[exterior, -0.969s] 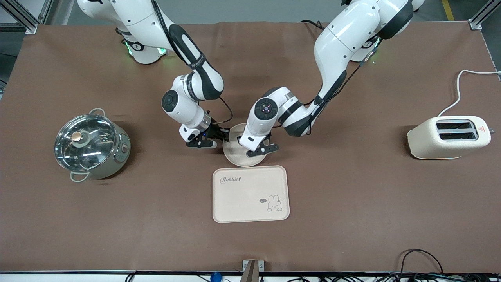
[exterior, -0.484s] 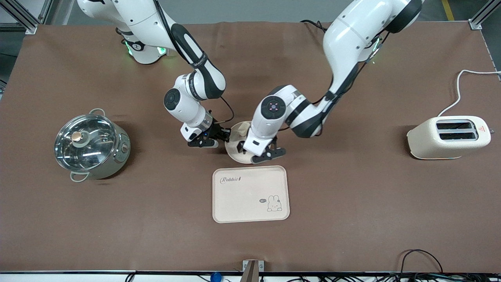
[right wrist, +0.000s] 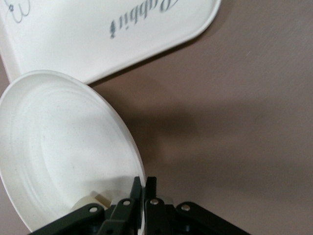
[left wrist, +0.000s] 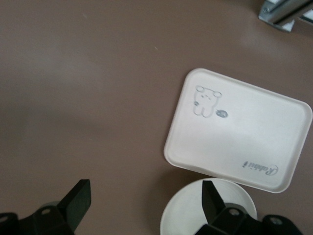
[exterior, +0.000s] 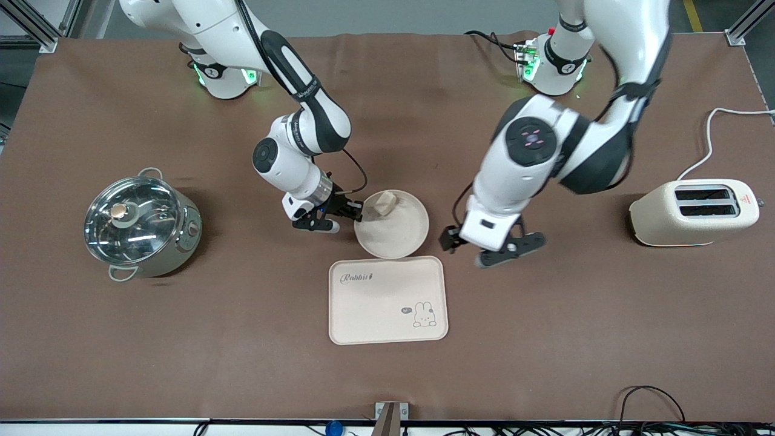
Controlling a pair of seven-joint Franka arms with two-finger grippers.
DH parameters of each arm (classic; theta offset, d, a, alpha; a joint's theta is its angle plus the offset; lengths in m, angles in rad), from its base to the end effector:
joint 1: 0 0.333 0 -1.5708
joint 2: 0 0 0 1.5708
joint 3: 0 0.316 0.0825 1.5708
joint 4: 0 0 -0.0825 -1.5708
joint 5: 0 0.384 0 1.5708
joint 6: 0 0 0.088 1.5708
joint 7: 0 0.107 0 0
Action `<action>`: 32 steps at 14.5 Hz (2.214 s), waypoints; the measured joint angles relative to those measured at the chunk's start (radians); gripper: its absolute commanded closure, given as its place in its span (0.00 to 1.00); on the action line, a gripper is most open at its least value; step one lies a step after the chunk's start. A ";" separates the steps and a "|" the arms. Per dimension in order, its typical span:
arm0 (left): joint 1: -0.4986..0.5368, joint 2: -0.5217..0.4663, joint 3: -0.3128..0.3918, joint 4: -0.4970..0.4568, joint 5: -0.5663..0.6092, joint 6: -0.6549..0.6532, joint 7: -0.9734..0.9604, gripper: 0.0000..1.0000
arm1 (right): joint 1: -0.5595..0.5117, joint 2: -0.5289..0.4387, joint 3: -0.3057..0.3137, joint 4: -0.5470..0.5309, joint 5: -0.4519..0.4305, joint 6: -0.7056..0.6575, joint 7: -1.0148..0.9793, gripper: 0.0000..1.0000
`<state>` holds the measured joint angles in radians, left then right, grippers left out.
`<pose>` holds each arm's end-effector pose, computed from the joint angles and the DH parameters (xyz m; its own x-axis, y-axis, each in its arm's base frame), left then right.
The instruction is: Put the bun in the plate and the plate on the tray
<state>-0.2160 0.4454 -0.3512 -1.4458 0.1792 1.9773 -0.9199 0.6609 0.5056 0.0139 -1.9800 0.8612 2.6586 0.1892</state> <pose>0.6133 -0.3291 0.4556 0.9410 0.3271 0.0866 0.3211 -0.9440 0.0762 0.4993 0.3717 0.2192 0.9676 -0.2283 -0.1081 -0.2523 -0.8540 -0.4549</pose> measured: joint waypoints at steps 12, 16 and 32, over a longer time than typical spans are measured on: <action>0.285 -0.237 0.003 0.087 0.000 -0.336 0.560 0.00 | -0.067 0.283 -0.186 0.571 -0.152 -0.369 0.099 1.00; 0.282 -0.312 0.045 0.059 -0.027 -0.403 0.638 0.00 | -0.065 0.365 -0.186 0.644 -0.158 -0.365 0.099 1.00; 0.152 -0.550 0.267 -0.215 -0.167 -0.405 0.742 0.00 | -0.063 0.443 -0.187 0.686 -0.159 -0.264 0.099 1.00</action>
<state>-0.0637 -0.1048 -0.0842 -1.6612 0.0126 1.5722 -0.1776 0.5982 0.9486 -0.1731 -1.2935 0.7018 2.3944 0.2886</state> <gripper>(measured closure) 0.000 0.960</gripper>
